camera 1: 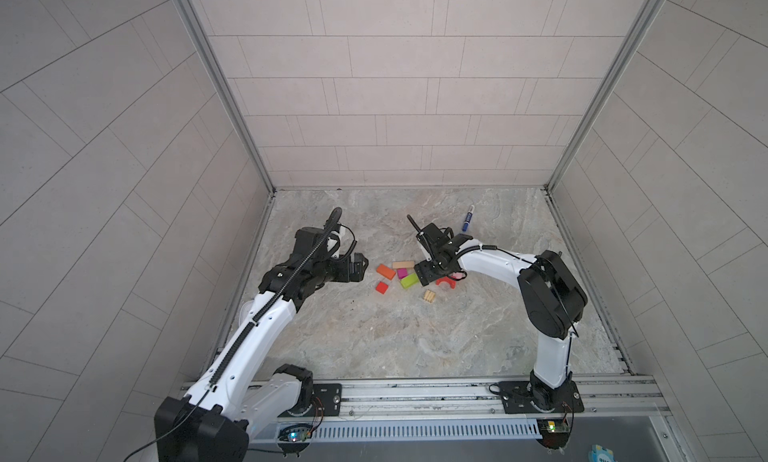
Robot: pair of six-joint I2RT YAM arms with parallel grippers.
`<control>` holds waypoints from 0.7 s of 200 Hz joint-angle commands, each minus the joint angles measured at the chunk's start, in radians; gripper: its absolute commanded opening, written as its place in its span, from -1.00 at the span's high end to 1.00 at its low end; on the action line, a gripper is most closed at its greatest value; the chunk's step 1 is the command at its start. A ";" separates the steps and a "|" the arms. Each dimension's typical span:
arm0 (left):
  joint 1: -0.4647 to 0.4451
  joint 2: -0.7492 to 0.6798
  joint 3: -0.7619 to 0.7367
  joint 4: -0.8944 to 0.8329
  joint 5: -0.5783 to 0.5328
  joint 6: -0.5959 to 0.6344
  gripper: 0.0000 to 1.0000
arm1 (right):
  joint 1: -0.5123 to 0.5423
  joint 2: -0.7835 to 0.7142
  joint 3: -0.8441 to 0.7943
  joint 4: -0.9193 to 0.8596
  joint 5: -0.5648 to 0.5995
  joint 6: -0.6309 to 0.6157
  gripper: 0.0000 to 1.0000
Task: Build the wood block tower
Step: 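Grasp a plain wooden plank with the right gripper while the left arm approaches, then lift the wooden plank with the right gripper and set it down nearer the robot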
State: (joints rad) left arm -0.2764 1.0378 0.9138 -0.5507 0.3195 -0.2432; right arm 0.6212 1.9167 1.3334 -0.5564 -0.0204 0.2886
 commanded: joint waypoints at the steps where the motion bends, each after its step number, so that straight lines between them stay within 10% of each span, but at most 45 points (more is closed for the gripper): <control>1: -0.008 0.001 -0.011 -0.004 -0.019 0.017 -0.98 | 0.004 0.029 -0.002 -0.001 0.014 -0.005 -0.74; 140: -0.020 0.010 -0.011 -0.014 -0.041 0.025 -0.98 | -0.007 0.079 0.017 0.031 0.077 0.042 -0.69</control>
State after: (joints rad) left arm -0.2893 1.0439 0.9138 -0.5514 0.2901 -0.2317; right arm 0.6189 1.9717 1.3373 -0.5186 0.0124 0.3080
